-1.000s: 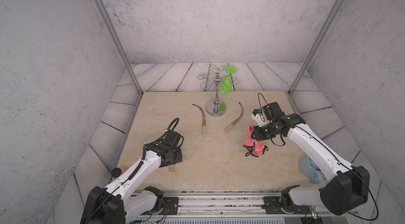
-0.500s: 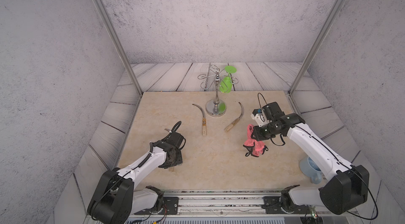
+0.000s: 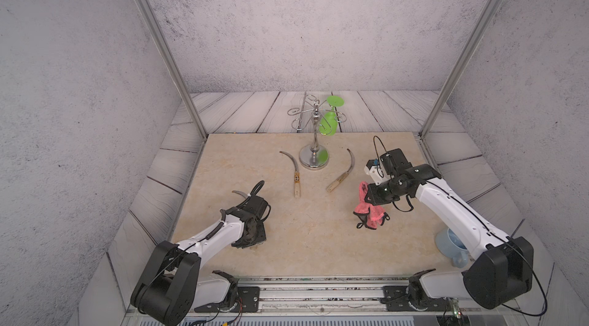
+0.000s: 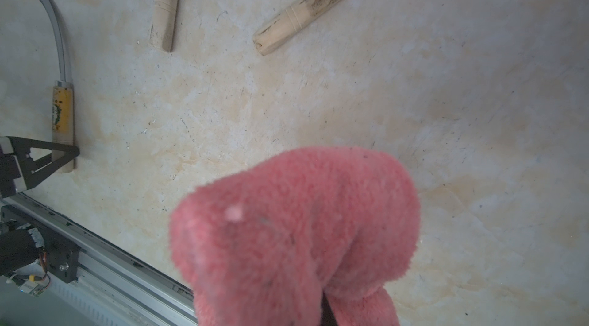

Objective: Wipe small sickles with rags
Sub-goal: Pick up the small sickle from the center of the board.

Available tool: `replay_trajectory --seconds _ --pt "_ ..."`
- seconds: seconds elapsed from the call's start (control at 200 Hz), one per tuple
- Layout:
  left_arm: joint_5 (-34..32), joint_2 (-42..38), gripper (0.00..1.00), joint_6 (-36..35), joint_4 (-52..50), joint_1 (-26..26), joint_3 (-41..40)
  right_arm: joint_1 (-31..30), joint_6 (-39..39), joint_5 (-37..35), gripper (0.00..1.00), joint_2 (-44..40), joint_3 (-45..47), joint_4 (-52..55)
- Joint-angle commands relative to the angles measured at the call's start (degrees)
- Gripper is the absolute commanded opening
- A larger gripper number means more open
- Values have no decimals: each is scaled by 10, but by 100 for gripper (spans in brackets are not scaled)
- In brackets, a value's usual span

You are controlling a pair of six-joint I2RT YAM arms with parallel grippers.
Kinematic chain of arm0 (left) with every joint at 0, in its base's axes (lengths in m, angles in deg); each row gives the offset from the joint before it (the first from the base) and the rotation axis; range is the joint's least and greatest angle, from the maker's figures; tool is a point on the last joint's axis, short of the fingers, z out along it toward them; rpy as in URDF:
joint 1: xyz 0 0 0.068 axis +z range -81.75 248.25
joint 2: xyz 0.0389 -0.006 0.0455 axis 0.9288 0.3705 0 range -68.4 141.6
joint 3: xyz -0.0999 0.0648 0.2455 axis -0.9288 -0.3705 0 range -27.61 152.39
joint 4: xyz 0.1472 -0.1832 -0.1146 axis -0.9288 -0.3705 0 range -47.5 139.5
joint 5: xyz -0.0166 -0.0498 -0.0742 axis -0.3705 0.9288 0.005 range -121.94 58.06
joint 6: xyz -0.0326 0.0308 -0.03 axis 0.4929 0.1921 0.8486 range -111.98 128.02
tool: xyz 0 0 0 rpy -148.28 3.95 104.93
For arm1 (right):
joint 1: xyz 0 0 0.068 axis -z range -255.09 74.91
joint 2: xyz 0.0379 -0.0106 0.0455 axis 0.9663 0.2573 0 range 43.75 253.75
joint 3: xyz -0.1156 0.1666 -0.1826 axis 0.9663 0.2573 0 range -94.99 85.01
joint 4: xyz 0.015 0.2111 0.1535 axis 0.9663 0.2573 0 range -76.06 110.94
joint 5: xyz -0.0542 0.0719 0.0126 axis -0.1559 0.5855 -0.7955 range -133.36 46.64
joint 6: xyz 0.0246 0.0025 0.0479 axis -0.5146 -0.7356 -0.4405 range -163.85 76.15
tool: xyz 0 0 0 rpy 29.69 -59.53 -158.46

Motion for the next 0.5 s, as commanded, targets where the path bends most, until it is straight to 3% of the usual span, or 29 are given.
replay_trajectory --seconds 0.0,0.1,0.335,0.495 --pt "3 6 14 4 4 -2 -3 1 3 7 16 8 -16 8" --pt "8 0 0 3 0 -2 -1 2 0 5 16 8 -15 8" --pt "41 -116 0 0 -29 -11 7 1 -12 7 16 5 -13 -2" --pt "48 -157 0 -9 -51 -87 42 3 -26 -20 16 2 -21 5"
